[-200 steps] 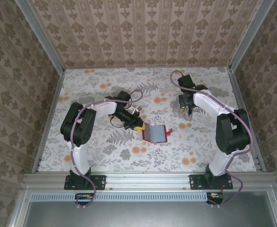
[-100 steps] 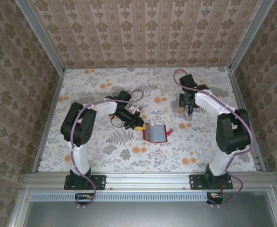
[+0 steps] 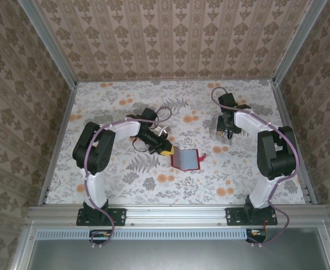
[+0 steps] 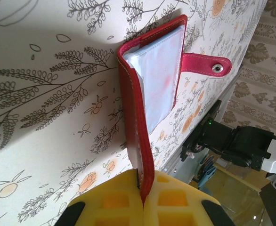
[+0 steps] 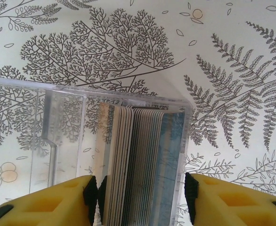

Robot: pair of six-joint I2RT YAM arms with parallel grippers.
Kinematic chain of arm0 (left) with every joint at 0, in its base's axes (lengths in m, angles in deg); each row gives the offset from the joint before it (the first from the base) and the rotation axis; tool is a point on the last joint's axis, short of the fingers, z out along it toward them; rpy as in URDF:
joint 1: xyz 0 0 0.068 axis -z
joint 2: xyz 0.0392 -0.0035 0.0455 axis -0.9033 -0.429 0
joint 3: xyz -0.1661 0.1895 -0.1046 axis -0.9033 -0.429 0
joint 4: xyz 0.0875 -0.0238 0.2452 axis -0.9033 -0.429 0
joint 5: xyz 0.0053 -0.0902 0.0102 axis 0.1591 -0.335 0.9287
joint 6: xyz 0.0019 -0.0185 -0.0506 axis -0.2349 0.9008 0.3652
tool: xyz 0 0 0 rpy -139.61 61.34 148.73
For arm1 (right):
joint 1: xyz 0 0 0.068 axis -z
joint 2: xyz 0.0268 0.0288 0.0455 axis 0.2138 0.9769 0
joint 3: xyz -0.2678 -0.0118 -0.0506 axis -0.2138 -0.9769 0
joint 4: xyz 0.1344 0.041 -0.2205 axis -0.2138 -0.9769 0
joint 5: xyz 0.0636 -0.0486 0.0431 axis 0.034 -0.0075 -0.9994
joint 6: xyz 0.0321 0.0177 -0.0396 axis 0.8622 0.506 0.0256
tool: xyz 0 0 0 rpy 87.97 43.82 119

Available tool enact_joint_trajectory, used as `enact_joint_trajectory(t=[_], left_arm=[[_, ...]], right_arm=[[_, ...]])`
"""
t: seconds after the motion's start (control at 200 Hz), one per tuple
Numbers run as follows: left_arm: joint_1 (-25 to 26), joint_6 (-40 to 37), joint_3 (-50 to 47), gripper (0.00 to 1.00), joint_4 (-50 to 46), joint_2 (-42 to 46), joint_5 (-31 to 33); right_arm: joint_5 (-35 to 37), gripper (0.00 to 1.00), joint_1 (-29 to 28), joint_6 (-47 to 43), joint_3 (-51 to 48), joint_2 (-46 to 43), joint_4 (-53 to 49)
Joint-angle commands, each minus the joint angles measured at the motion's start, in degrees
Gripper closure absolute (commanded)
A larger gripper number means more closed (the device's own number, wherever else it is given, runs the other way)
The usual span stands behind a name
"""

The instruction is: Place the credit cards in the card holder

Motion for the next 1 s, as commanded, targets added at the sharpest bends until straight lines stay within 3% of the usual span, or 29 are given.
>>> enact_joint_trajectory(t=[0.0,0.295,0.475,0.63,0.75,0.91,0.99], left_arm=[[0.6,0.2,0.6,1.00,0.5,-1.4,-0.6],[0.9,-0.4,0.9,1.00,0.0,-2.1,-1.1],[0.9,-0.7,1.2,1.00,-0.3,-2.9,-1.5],[0.9,-0.6,1.1,1.00,0.1,-2.7,-1.3],[0.9,-0.9,1.0,1.00,-0.4,-2.3,-1.1],[0.9,-1.1,1.1,1.00,-0.4,-2.8,-1.6],[0.9,-1.0,0.7,1.00,0.1,-2.6,-1.2]], right_arm=[[1.5,0.46,1.2,-0.8,-0.2,-3.9,-2.6],[-0.6,0.49,3.3,-2.0,-1.3,-5.9,-3.1],[-3.8,0.56,3.7,-2.0,-2.0,-5.5,-1.7],[-5.0,0.75,3.8,-1.7,-1.9,-5.6,-1.6],[-4.9,0.82,3.8,-2.2,-1.5,-6.1,-2.1],[-4.5,0.82,3.8,-2.8,-1.1,-6.7,-3.2],[-4.2,0.74,3.7,-3.1,-1.1,-6.8,-3.4]])
